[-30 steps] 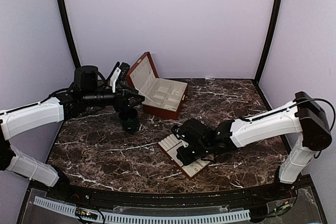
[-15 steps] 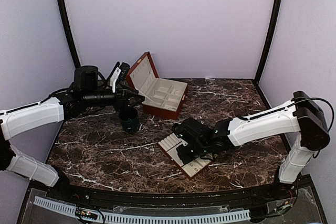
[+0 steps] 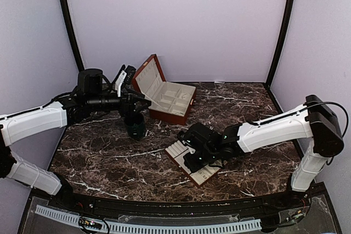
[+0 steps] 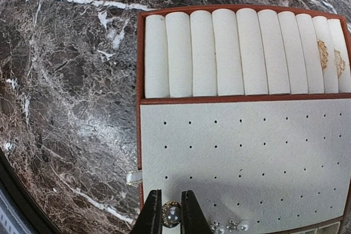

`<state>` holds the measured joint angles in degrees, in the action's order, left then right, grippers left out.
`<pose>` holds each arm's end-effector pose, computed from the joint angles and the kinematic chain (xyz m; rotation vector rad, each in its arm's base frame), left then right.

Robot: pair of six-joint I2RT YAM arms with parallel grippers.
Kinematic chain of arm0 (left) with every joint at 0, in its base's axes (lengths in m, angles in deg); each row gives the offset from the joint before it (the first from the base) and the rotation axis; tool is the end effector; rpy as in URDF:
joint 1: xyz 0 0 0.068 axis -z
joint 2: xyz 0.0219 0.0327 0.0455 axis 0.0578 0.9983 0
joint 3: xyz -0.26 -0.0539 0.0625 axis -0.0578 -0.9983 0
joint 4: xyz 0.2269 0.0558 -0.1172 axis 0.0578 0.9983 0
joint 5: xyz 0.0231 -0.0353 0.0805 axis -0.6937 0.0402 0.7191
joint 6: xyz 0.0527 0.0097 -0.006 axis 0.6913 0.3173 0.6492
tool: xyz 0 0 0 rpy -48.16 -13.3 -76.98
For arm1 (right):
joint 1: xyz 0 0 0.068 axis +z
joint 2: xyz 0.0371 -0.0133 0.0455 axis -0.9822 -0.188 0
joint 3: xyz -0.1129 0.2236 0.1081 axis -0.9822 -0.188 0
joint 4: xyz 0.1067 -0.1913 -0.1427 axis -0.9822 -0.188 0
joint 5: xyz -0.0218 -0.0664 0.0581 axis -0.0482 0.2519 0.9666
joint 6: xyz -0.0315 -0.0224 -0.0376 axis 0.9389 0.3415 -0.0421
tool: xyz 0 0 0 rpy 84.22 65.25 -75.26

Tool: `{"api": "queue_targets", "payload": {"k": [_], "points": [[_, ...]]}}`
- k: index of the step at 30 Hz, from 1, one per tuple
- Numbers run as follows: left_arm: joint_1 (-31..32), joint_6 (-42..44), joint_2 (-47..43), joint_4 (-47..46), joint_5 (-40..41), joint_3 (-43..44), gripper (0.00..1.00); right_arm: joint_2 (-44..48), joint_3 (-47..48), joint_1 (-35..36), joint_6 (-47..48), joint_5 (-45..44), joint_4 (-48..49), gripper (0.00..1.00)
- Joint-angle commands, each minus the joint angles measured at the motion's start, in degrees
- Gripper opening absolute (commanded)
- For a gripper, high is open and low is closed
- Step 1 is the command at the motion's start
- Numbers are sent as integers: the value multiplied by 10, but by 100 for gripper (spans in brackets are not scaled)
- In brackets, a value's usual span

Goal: Organize the mixed jewelry
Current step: Pass from the right arm to the left

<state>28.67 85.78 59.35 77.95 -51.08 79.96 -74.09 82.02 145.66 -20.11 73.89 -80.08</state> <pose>0.2409 -0.1716 0.3107 0.8354 1.6663 -0.9001 0.1404 0.3127 0.1701 -0.7814 2.5194 0.4759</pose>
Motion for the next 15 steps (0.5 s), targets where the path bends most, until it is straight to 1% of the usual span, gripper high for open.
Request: {"api": "queue_targets", "payload": {"k": [1,15], "points": [[-3,-3,-3,-1,-8,-6,59,2,-1,3,10,2,-3,0],[-3,-3,-3,0,-9,-5,59,-1,-3,12,17,-20,-13,0]]}}
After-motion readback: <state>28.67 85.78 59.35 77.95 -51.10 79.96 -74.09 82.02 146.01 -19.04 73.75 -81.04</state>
